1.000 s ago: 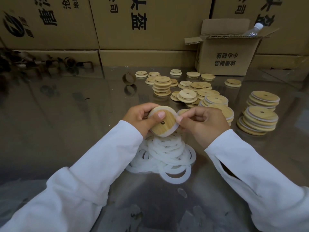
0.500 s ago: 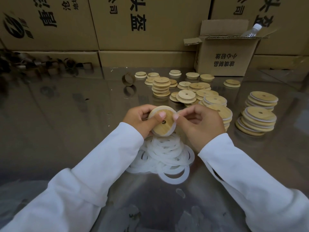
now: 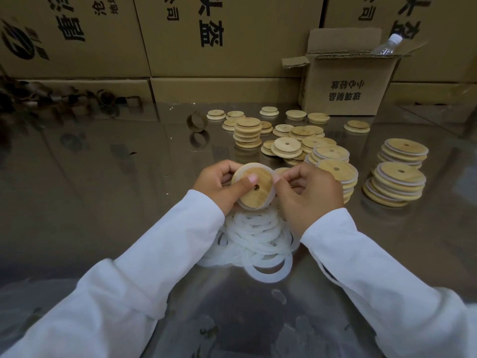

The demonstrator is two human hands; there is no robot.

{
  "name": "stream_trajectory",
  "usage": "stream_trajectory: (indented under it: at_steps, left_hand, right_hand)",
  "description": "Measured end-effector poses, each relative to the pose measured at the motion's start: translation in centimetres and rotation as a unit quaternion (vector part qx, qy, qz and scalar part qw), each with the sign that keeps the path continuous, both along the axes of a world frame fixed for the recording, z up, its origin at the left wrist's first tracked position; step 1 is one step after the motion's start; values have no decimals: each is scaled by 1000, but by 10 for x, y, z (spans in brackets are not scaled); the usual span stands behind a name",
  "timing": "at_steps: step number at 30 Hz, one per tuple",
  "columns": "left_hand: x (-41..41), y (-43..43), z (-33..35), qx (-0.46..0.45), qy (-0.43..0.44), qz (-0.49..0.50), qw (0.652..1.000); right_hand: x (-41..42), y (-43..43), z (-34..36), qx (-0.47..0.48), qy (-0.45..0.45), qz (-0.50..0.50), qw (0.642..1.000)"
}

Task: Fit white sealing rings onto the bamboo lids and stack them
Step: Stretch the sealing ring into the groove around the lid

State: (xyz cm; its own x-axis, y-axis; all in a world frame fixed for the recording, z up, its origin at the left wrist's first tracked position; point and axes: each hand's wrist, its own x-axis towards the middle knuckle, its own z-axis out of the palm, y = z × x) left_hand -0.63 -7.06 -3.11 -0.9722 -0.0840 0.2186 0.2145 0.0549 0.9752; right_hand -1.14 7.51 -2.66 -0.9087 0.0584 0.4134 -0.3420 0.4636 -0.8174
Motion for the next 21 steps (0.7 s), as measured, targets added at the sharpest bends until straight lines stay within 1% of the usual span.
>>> stream_trajectory:
  at_steps: [5,10,12,16,21]
  left_hand:
    - [0,-1,2,8,3,0,1000]
    - [0,-2,5,78,-31,-17,996]
    - [0,-3,5,93,-42,-21,995]
    - [0,-3,5,98,-47,-18,994]
    - [1,-2,4,76,-24,5,997]
  right_hand:
    - [-5,2,1,-63,-65,15,996]
    - [-5,2,4,-130,-93,32,987]
    - [-5,2,5,-151,-102,42,982]
    - [-3,3,5,-159,-106,73,979]
    - [-3,1,0,-132,-95,71,984]
